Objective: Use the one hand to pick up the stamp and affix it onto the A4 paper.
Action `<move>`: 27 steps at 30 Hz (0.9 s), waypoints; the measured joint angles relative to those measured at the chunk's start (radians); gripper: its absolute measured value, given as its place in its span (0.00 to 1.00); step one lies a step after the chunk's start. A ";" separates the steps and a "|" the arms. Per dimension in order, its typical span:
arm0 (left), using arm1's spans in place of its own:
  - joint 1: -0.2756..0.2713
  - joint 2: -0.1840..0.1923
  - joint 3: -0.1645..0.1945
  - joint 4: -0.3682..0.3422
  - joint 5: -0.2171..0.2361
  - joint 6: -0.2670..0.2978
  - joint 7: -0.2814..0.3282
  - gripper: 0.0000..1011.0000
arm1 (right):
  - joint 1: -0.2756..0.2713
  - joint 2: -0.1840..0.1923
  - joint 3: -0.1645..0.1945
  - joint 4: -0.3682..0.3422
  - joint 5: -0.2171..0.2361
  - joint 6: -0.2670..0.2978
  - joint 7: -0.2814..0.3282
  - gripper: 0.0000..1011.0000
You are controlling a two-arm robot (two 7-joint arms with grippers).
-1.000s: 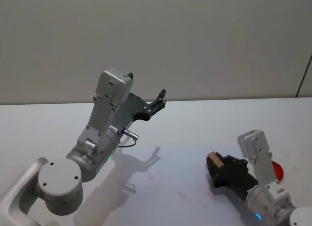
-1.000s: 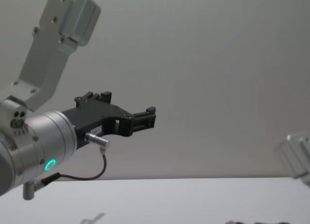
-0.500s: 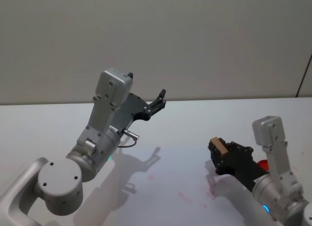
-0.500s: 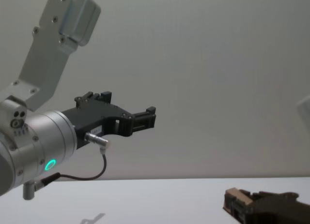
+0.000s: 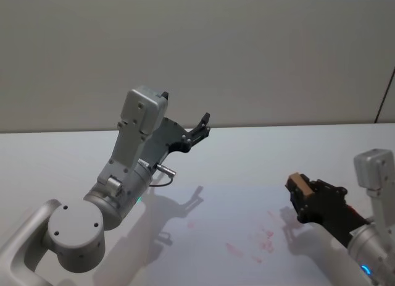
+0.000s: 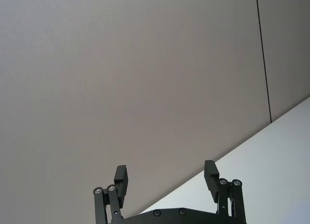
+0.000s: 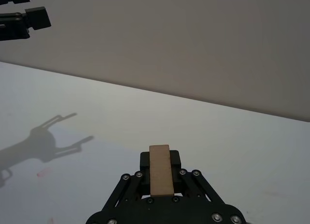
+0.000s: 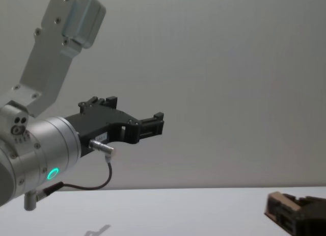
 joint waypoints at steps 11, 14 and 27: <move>0.000 0.000 0.000 0.000 0.000 0.000 0.000 0.99 | -0.051 0.069 0.048 -0.010 0.051 -0.053 0.004 0.22; 0.000 0.000 0.000 0.000 0.000 0.000 0.000 0.99 | -0.058 0.079 0.055 -0.005 0.057 -0.063 0.003 0.22; 0.000 0.000 0.000 0.000 0.000 0.000 0.000 0.99 | -0.082 0.113 0.080 0.042 0.054 -0.111 -0.005 0.22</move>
